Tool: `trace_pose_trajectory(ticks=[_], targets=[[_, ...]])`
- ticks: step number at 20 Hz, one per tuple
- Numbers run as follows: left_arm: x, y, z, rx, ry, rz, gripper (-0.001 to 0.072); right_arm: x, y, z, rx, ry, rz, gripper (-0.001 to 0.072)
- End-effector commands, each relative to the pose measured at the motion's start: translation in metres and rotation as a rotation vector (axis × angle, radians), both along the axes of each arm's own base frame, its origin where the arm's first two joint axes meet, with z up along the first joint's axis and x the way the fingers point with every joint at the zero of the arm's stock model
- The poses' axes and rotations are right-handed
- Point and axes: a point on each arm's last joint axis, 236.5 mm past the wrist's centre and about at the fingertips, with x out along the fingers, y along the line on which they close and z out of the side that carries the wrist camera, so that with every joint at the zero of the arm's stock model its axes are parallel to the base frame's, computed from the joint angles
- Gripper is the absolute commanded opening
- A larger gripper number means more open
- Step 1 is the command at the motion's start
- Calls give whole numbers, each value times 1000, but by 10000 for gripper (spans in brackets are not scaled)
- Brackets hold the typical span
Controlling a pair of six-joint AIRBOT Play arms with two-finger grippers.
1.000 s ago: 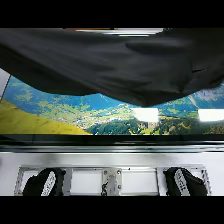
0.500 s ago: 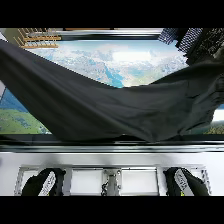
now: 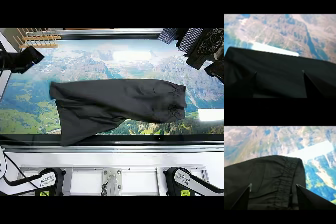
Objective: Fold the clothes and pants, and hang the long-sleeved shirts on hangers.
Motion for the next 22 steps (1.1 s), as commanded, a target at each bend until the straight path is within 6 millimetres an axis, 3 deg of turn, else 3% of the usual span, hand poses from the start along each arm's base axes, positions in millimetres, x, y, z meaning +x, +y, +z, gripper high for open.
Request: trace_pose_trajectory(ticks=[1, 2, 5, 7, 10, 12, 16, 22], targets=[[-25, 29, -64, 20, 198, 24, 623, -17, -18, -8, -23, 48, -25, 603], [-42, 39, -83, 20, 250, 48, 623, -30, -21, -16, -36, 92, -29, 571], [-100, 51, -142, -29, 407, 109, 624, -61, -11, -45, -21, 184, -25, 571], [-137, 53, -181, -75, 500, 153, 623, -74, -1, -65, 4, 223, -20, 571], [-172, 44, -223, -112, 586, 160, 623, -91, 12, -98, 56, 289, -13, 570], [-177, 34, -240, -141, 578, 154, 623, -98, 20, -116, 94, 323, -9, 571], [-154, 22, -246, -232, 460, 202, 623, -107, 27, -135, 120, 366, -2, 571], [-144, 5, -273, -224, 484, 181, 623, -110, 29, -142, 128, 379, -3, 571]])
